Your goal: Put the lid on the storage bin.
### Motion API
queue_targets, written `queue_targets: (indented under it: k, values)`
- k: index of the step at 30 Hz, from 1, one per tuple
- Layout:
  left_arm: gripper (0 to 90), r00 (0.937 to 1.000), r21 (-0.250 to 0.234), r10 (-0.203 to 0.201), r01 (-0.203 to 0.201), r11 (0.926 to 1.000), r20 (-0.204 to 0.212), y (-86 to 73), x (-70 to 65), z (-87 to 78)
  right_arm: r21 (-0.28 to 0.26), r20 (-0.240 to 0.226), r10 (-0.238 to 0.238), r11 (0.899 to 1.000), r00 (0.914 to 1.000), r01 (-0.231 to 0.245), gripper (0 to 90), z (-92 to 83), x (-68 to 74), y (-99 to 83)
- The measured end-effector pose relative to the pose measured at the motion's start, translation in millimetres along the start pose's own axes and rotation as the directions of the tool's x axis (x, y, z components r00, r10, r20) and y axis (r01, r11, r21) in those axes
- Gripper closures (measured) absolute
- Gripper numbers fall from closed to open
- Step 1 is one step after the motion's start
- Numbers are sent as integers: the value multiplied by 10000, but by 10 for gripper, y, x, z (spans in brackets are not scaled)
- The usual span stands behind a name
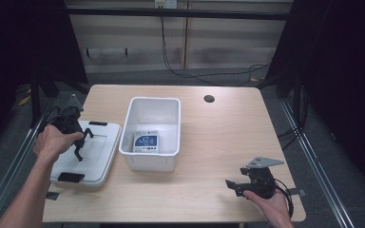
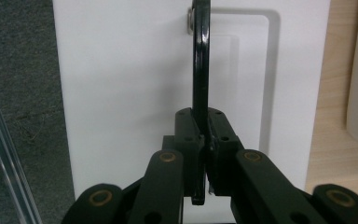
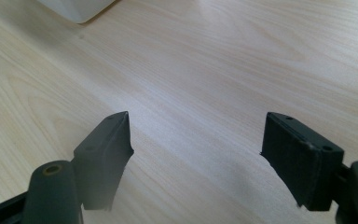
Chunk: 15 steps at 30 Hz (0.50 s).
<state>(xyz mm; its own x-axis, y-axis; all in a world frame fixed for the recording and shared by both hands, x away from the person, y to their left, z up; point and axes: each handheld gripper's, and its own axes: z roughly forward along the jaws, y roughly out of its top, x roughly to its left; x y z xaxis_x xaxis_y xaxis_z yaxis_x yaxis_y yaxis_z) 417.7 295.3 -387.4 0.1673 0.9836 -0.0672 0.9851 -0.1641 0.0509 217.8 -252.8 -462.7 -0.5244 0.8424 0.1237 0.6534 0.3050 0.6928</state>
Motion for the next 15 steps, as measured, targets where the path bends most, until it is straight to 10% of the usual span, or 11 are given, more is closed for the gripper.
queue_targets:
  k: [15]
  values:
    - [852, 9999, -400, 38, -33, 9992, 133, -59, 115, -213, 82, -2, 77, 9999, 10000, -77, 232, -1, 8, -3]
